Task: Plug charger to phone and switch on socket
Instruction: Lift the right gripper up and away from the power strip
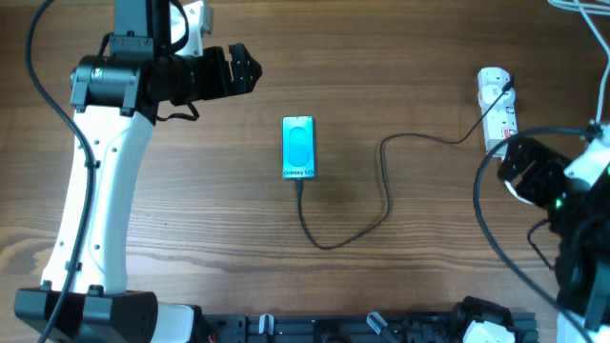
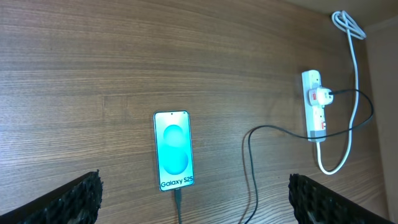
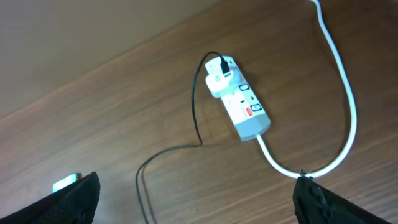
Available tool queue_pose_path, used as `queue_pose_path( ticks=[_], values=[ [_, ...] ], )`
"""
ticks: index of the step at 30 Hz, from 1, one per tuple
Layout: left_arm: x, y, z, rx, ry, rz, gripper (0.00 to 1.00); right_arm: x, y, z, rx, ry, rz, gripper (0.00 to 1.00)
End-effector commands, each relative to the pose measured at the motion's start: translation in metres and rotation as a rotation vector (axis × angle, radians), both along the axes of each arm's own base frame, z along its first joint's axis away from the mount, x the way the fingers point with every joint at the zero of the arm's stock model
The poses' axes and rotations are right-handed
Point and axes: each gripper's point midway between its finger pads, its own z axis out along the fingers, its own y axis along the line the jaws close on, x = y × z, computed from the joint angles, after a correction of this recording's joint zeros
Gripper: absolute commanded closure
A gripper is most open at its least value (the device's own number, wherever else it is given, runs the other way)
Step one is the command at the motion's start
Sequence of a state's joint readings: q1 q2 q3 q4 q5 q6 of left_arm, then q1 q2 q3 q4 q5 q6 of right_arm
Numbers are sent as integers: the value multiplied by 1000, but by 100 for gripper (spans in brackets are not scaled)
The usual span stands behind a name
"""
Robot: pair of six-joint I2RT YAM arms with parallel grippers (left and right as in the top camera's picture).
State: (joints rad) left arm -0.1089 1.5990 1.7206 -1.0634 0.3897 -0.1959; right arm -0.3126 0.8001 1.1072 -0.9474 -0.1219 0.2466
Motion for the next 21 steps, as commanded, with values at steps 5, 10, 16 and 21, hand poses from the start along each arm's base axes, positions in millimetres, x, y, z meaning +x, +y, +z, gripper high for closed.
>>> queue_pose_path(
  ticks=[5,10,16,21],
  values=[
    [1,1,-3,4,4,-2,0,-28,14,4,27,-25,7,0],
    [1,2,-3,4,4,-2,0,-45,32,4,69,-37,67,0],
    [1,1,-3,4,4,-2,0,-47,44,3,108,-35,117,0],
    [1,1,-3,4,4,-2,0,-52,48,-4,213,-3,65,0]
  ],
)
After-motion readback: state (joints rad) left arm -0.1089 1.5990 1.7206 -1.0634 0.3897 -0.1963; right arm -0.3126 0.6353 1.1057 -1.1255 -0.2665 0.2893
